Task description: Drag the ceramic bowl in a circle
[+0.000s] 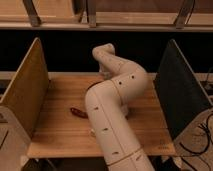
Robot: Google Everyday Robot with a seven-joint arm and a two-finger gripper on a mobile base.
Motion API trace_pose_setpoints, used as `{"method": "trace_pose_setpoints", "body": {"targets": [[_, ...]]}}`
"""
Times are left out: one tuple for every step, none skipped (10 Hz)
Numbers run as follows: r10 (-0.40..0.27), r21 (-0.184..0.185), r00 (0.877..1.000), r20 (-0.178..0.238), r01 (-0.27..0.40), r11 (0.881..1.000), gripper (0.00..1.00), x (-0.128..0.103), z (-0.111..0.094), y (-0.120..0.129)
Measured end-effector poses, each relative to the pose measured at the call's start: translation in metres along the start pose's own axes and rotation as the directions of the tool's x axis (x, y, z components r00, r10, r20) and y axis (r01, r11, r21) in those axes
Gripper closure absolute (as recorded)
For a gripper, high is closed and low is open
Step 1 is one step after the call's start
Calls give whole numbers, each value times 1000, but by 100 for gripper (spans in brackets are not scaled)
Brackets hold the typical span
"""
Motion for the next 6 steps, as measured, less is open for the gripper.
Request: {"method": "trace_pose_setpoints", "body": {"targets": [[-13, 10, 1000, 22, 13, 1000, 90, -20, -3, 2], [-40, 16, 998, 44, 39, 999, 90, -41, -7, 9], [-61, 13, 996, 62, 60, 998, 90, -53, -12, 16], [-96, 13, 992, 78, 95, 995, 90, -65, -18, 24], [-134, 8, 987, 89, 134, 991, 90, -72, -26, 33], [-165, -1, 982, 97, 166, 986, 90, -75, -31, 40]]}}
